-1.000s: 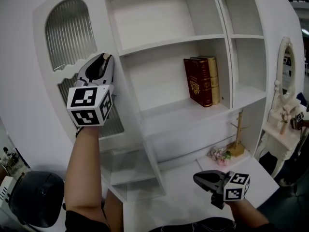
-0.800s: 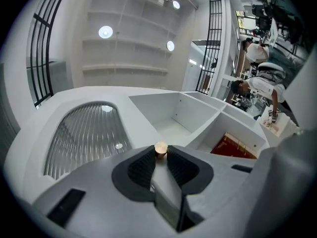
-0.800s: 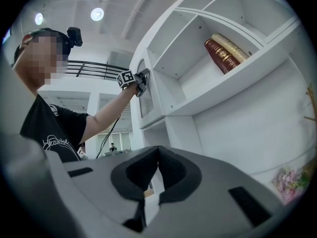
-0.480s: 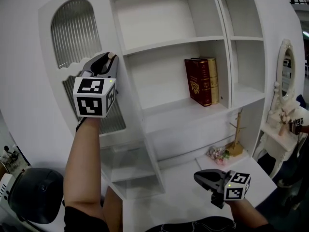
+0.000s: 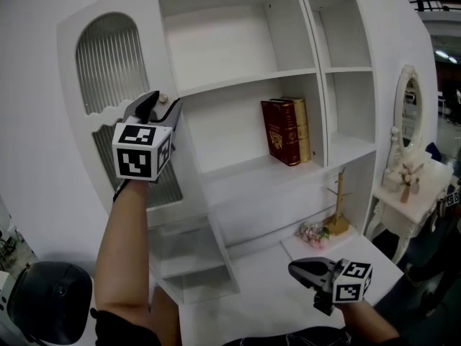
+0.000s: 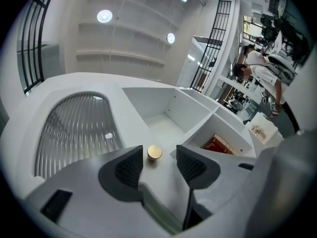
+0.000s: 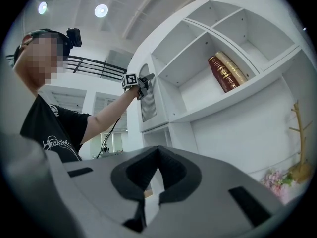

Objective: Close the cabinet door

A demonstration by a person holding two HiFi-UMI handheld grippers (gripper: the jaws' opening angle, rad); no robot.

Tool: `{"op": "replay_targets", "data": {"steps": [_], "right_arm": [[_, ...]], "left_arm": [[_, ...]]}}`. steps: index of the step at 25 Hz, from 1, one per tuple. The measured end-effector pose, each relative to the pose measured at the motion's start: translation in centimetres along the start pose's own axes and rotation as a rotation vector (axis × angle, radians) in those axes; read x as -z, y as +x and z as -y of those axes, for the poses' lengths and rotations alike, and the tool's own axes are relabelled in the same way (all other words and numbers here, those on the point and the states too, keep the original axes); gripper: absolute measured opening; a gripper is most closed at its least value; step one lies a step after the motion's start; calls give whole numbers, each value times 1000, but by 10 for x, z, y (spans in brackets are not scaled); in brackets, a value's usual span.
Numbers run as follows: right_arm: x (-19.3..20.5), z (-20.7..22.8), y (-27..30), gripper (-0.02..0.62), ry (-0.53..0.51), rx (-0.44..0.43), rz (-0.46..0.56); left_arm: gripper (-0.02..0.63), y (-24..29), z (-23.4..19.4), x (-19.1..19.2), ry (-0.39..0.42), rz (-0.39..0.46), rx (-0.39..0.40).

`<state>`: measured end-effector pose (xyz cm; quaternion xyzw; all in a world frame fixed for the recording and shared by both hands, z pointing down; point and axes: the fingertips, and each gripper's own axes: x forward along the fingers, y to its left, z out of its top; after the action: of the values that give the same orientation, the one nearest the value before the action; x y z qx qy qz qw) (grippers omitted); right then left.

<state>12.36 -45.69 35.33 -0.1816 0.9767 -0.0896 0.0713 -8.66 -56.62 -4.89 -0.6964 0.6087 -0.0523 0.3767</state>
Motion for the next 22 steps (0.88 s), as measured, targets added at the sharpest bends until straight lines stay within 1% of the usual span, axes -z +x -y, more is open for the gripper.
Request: {"op": "replay_targets", "data": {"steps": [3,7,9,14,18,22], "right_arm": [[4,-11,-4,6,7,17,-5],[11,-31,1,6,12,21,-20],[14,-43,5,6,9,13,-33],[22,-73,19,6,10,-23,-57],[28,-100,36,6,19,-70,-72],[30,-132,51,6,20,-126,-77]], "left_arm": [[207,-13,1,-5,-59,33,25],[207,-42,13,-9,-127,69,95],[206,-62,24,-6,-168,74,136],[206,-133,60,25,-289,34,255],[206,-191,92,55,-451,-10,345],[204,-254,124,80,-594,-60,409]]}}
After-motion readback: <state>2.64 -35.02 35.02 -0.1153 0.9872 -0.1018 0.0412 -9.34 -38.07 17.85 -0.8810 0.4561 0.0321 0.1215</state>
